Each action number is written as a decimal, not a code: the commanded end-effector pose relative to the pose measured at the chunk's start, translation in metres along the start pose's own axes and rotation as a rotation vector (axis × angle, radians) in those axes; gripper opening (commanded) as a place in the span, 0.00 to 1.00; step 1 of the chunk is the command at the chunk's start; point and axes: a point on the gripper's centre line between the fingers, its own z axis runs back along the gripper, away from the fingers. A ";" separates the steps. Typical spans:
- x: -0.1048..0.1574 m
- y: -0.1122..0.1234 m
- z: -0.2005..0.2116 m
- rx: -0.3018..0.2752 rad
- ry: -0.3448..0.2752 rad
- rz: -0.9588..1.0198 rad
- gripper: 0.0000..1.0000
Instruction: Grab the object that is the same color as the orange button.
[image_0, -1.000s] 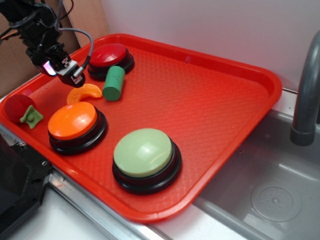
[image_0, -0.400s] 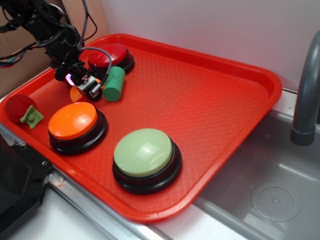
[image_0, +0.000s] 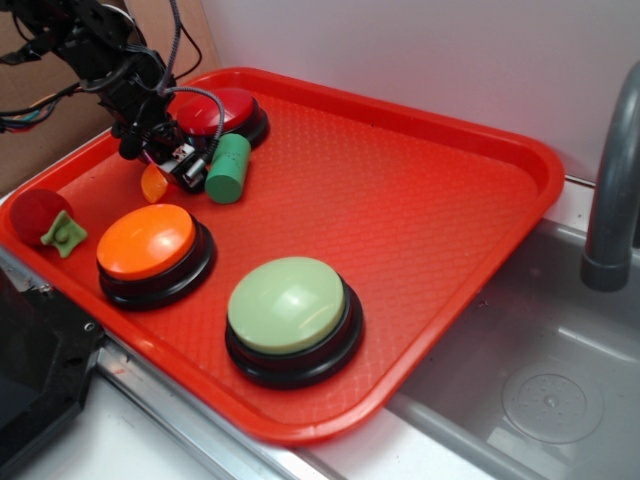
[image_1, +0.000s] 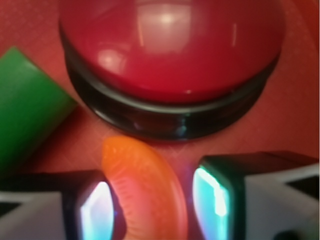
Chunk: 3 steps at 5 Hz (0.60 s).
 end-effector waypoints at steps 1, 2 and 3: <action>-0.002 -0.002 0.001 0.018 0.030 0.014 0.00; -0.001 0.000 0.017 0.050 0.036 0.081 0.00; 0.005 0.002 0.041 0.036 0.057 0.125 0.00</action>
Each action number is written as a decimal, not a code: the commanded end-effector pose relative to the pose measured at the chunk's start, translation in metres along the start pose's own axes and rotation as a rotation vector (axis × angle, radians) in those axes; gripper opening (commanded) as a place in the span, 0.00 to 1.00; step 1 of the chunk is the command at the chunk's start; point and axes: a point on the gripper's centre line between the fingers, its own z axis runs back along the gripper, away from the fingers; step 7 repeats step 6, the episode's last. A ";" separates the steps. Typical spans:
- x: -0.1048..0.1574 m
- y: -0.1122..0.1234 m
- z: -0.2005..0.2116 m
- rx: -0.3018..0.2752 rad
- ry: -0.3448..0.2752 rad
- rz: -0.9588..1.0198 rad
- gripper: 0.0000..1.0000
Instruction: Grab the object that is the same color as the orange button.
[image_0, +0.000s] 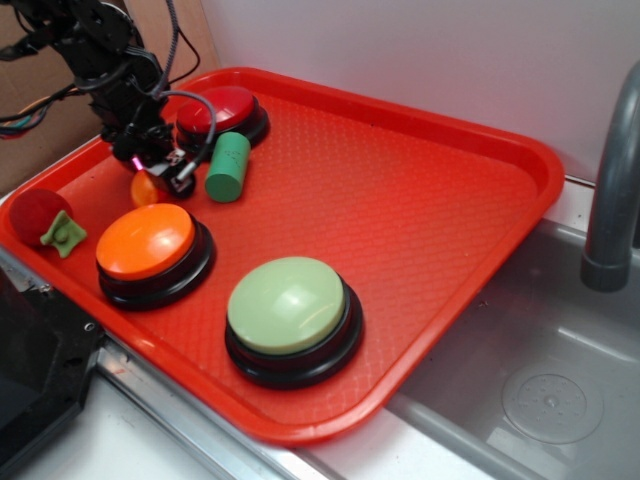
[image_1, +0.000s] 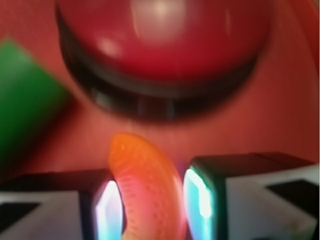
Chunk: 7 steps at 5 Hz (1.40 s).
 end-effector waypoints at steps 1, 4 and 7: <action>0.016 0.006 0.062 0.005 0.009 0.080 0.00; 0.063 -0.061 0.160 -0.077 0.087 0.160 0.00; 0.074 -0.084 0.168 -0.081 0.062 0.152 0.00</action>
